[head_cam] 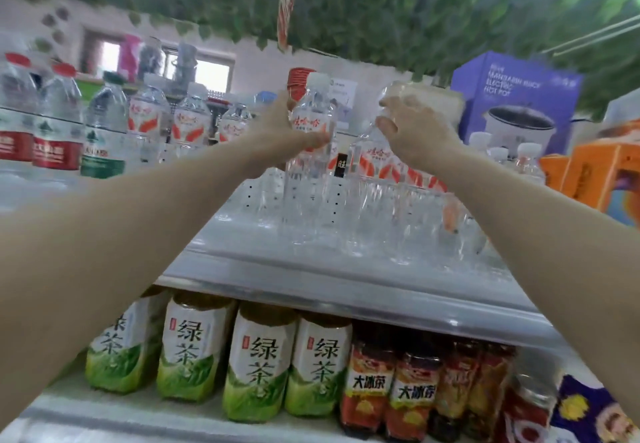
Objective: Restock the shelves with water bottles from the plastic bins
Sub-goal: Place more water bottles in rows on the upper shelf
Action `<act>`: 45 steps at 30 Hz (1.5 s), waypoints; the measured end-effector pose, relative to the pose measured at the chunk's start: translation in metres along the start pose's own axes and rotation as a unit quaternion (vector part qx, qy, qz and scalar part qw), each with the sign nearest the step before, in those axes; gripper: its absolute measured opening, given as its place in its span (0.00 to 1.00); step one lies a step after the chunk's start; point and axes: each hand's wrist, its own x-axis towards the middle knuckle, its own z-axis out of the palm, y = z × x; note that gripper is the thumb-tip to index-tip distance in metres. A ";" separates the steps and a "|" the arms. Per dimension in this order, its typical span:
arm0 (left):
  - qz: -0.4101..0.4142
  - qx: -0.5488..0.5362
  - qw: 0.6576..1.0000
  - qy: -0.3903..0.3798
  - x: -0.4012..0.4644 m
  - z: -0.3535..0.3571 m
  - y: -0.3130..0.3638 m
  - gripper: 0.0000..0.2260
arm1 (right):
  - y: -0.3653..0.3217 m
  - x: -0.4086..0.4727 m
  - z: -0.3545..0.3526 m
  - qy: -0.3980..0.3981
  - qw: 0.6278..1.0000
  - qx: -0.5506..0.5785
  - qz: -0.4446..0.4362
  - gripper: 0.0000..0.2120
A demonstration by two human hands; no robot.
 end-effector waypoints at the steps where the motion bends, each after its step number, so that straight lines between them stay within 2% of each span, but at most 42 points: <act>1: -0.010 -0.006 1.000 0.002 0.003 0.005 -0.005 0.32 | 0.003 0.003 0.006 -0.003 1.000 0.007 -0.005 0.21; 4: -0.020 0.010 1.000 0.012 0.009 0.016 -0.018 0.34 | 0.007 0.004 0.022 0.020 1.000 0.013 -0.015 0.21; 8: -0.019 -0.032 0.999 0.005 0.013 0.027 -0.028 0.31 | 0.011 0.005 0.038 0.074 0.997 0.014 -0.032 0.21; 12: -0.018 -0.011 0.999 -0.024 0.002 0.030 -0.030 0.20 | 0.012 0.009 0.044 0.088 0.995 0.006 -0.038 0.21; 13: -0.023 0.013 0.999 -0.036 -0.003 0.031 -0.035 0.21 | 0.013 0.009 0.045 0.090 0.995 0.004 -0.039 0.21; 16: -0.069 0.081 0.990 -0.089 -0.023 0.033 -0.057 0.34 | 0.015 0.008 0.047 0.096 0.995 0.007 -0.041 0.22; 18: -0.098 0.082 0.985 -0.112 -0.033 0.037 -0.070 0.33 | 0.014 0.008 0.046 0.097 0.994 0.003 -0.043 0.22; 20: -0.110 0.081 0.986 -0.094 -0.036 0.042 -0.074 0.30 | 0.013 0.006 0.045 0.097 0.994 0.000 -0.045 0.22; 26: -0.115 0.189 0.975 -0.012 -0.031 0.060 -0.075 0.31 | 0.013 0.006 0.046 0.098 0.994 -0.010 -0.048 0.23; 35: -0.128 0.213 0.968 -0.017 -0.033 0.064 -0.070 0.36 | 0.016 0.005 0.049 0.111 0.992 -0.007 -0.058 0.22; 39: -0.101 0.256 0.961 -0.029 -0.038 0.054 -0.063 0.36 | 0.013 0.003 0.047 0.098 0.994 -0.017 -0.051 0.23; 45: 0.030 0.321 0.946 0.030 -0.069 0.016 -0.054 0.32 | -0.006 -0.037 0.033 0.074 0.991 -0.108 -0.022 0.21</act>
